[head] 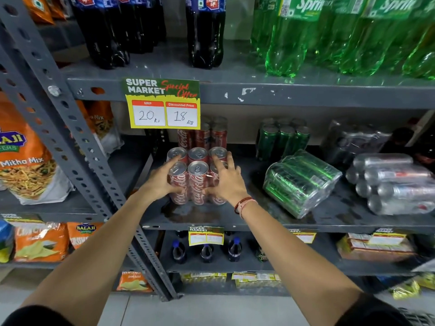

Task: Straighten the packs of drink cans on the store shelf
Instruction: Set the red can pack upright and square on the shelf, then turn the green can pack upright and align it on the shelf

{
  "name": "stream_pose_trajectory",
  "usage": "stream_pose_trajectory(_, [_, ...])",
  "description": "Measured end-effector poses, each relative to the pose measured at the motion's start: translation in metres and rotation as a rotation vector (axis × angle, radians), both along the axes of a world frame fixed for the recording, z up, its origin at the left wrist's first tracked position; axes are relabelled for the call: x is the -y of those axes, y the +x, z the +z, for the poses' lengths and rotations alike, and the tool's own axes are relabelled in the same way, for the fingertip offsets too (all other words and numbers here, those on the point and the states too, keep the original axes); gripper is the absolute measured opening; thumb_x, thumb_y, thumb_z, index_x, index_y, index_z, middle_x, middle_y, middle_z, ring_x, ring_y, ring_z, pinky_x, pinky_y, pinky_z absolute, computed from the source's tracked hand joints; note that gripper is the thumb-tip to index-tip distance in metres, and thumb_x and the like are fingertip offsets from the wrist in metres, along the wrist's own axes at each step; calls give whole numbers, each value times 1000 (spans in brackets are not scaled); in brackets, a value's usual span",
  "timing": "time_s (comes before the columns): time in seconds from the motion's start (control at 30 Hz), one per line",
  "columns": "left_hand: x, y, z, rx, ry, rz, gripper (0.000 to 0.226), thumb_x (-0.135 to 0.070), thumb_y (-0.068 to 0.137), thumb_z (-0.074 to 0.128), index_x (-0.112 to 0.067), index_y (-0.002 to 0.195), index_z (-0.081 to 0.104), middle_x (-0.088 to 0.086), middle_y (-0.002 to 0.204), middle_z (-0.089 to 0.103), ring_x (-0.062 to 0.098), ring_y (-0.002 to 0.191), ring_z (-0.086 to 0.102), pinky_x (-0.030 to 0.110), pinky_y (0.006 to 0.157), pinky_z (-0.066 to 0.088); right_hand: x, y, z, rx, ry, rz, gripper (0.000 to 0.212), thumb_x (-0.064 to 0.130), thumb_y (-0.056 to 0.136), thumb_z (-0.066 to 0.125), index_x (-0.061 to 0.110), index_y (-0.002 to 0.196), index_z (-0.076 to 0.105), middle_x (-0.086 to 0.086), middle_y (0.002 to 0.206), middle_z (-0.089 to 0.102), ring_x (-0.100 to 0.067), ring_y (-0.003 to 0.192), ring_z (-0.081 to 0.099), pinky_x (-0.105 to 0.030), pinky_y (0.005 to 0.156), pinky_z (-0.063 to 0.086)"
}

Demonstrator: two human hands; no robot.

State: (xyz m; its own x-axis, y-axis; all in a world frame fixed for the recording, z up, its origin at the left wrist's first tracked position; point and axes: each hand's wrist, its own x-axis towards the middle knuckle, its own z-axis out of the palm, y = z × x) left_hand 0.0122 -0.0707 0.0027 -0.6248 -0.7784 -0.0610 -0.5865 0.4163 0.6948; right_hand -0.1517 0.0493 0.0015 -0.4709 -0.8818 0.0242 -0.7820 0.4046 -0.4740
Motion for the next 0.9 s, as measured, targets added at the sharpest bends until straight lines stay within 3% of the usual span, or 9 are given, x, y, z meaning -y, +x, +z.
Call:
stream_pose_trajectory(0.07, [-2,-1,4,87,-21,-6,107,-9,68,81,-40,146,15,9,155,27,28,140,30,44,111,34,-10,-10,6,124,-13,27,105,46,71,78,30,151,12,-13,161,-2,-47,142,13,-53,112,26])
stream_pose_trajectory(0.2, [-43,-25,31,414,-79,162,104,-18,79,67,-28,148,-10,18,155,-23,40,143,-13,59,114,13,-51,-51,22,168,-189,-39,98,55,72,73,23,149,22,-20,155,18,-40,142,19,-50,115,23])
stream_pose_trajectory(0.33, [-119,-76,49,2,-385,53,95,-30,79,69,-24,149,5,16,158,-4,37,145,2,53,115,15,-101,-120,32,90,-347,-254,87,55,74,71,15,143,36,-22,142,39,-38,133,33,-43,112,29])
stream_pose_trajectory(0.4, [-147,-110,44,-162,-120,-75,99,-45,77,68,-28,149,2,12,159,4,31,145,12,46,116,20,-124,-156,36,60,-280,-342,91,58,71,71,19,145,34,-22,142,38,-40,134,31,-45,110,28])
stream_pose_trajectory(0.47, [-166,-146,30,-146,280,-147,109,-67,67,63,-40,146,-8,9,160,2,31,145,16,49,114,25,-143,-188,32,145,-124,-349,101,65,67,70,28,148,23,-19,151,26,-39,140,20,-50,113,24])
stream_pose_trajectory(0.53, [-181,-178,16,-95,477,-150,113,-78,59,59,-50,140,-14,9,160,-3,33,144,18,52,111,31,-156,-213,22,244,26,-293,117,78,54,67,38,149,12,-14,158,17,-36,145,11,-52,117,20])
stream_pose_trajectory(0.6, [-193,-206,4,-133,563,-84,113,-72,63,63,-49,140,-16,10,159,-9,31,145,13,51,108,36,-161,-231,15,305,97,-226,123,84,47,65,41,148,9,-7,157,24,-29,145,19,-43,117,21])
stream_pose_trajectory(0.73, [-207,-246,-3,-146,627,67,125,-65,61,71,-47,137,-26,20,153,-27,38,143,17,48,106,40,-150,-255,26,365,229,-69,99,53,73,72,34,150,12,4,148,38,-16,138,34,-19,104,23])
stream_pose_trajectory(0.9, [-214,-263,-3,-216,605,178,126,-47,65,79,-42,141,-22,25,150,-30,43,136,31,38,106,35,-129,-277,24,360,386,43,138,82,38,73,40,148,2,0,155,29,-21,141,31,-39,118,24])
